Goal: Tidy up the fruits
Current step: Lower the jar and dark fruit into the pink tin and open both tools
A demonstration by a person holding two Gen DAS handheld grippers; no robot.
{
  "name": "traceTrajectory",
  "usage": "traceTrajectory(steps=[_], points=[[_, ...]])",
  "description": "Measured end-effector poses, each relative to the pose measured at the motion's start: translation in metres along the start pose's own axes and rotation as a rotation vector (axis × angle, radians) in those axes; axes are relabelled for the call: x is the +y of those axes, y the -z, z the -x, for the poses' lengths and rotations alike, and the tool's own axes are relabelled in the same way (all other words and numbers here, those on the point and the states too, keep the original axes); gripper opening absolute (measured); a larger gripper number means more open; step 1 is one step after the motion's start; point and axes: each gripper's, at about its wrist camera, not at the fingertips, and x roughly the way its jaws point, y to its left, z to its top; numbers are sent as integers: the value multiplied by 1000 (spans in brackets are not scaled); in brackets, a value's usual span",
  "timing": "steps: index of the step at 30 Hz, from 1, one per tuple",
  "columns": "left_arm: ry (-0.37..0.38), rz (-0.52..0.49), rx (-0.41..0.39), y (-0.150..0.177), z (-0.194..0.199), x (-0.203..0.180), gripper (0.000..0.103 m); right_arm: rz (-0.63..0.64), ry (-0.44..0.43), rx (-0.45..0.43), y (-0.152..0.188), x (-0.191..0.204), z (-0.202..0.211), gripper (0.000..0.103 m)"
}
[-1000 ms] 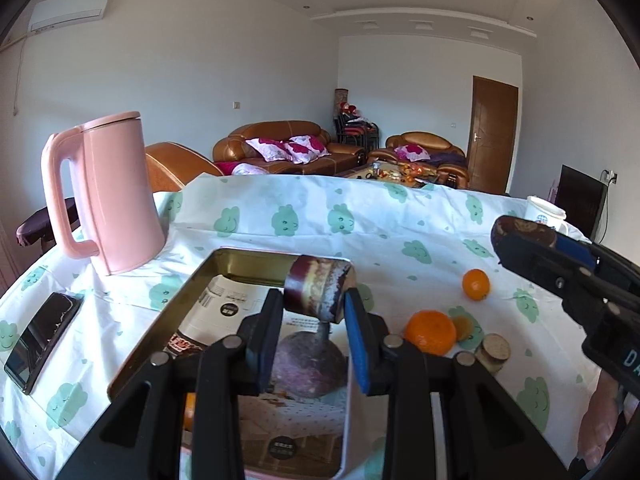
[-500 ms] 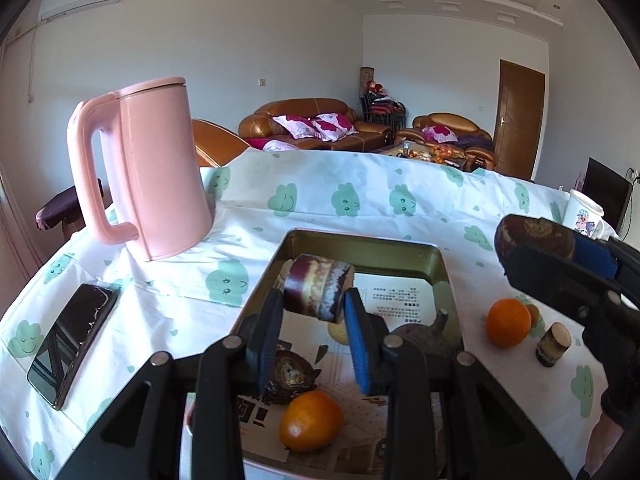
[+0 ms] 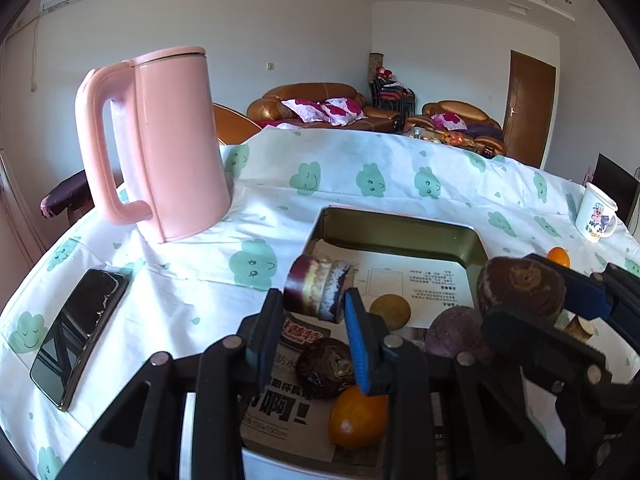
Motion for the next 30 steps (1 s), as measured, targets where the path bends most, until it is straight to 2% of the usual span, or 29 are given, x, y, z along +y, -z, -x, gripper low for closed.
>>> traceTrajectory(steps=[21, 25, 27, 28, 30], points=[[18, -25, 5, 2, 3, 7, 33, 58, -26, 66, 13, 10, -12, 41], [17, -12, 11, 4, 3, 10, 37, 51, -51, 98, 14, 9, -16, 42], [16, -8, 8, 4, 5, 11, 37, 48, -50, 95, 14, 9, -16, 45], [16, -6, 7, 4, 5, 12, 42, 39, -55, 97, 14, 8, -16, 46], [5, 11, 2, 4, 7, 15, 51, 22, -35, 100, 14, 5, -17, 60]])
